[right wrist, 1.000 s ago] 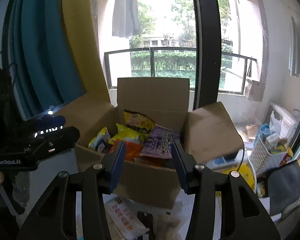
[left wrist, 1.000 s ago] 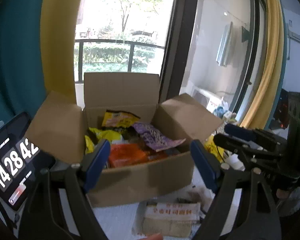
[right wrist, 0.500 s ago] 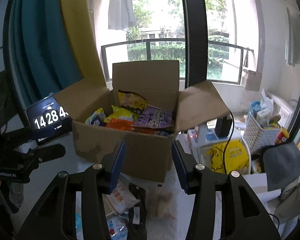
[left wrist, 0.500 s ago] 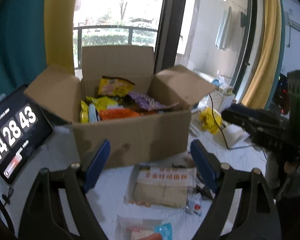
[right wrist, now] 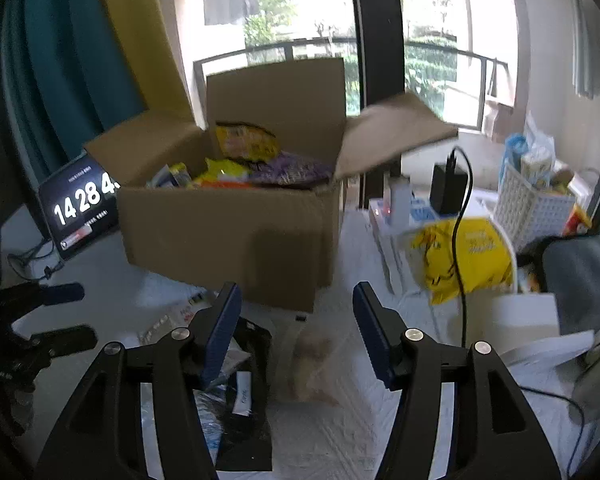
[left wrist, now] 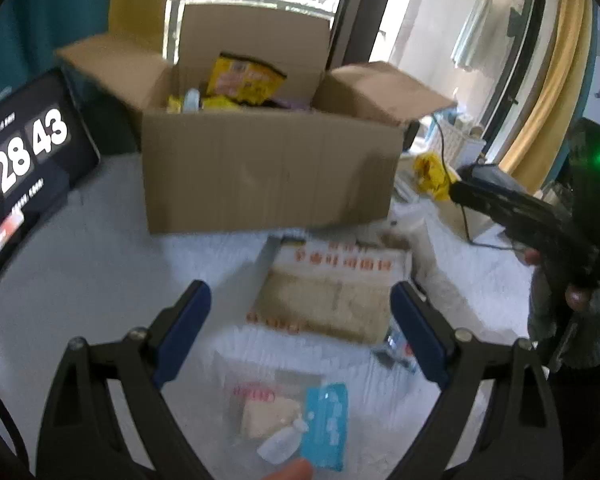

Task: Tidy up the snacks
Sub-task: 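Move both grippers back over the bread packages on the table, then grasp the clear bread bag with the right gripper while the left grasps the sandwich pack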

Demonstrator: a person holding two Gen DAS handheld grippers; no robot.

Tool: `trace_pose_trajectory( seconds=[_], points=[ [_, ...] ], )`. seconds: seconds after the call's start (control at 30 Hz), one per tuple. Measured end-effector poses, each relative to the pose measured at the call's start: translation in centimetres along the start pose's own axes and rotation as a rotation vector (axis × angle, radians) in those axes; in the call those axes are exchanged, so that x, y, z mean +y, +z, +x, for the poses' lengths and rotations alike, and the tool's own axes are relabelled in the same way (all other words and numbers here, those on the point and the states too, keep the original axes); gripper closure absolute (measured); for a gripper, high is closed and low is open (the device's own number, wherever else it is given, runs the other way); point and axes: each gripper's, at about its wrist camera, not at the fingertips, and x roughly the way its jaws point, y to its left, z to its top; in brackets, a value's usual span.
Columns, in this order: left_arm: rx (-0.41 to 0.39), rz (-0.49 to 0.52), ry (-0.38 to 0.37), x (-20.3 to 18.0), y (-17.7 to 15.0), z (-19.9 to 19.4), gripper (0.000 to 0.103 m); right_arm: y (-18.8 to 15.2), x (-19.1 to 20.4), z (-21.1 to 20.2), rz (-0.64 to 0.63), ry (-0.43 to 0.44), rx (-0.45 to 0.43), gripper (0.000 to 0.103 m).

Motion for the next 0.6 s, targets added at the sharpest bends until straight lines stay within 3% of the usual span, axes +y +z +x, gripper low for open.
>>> trace_pose_trajectory(
  seconds=[0.3,0.43,0.6],
  points=[
    [0.102,0.008,0.004,0.5,-3.9,1.6,0.011,-2.4,-0.8,3.5,0.024,0.005,0.102,0.041],
    [0.139,0.013,0.008,0.5,-5.4,1.7,0.011,-3.5,-0.9,5.2,0.034,0.001,0.16,0.033],
    [0.169,0.016,0.014,0.5,-6.6,2.2,0.011,-4.8,-0.9,7.1,0.038,-0.013,0.214,0.033]
  ],
)
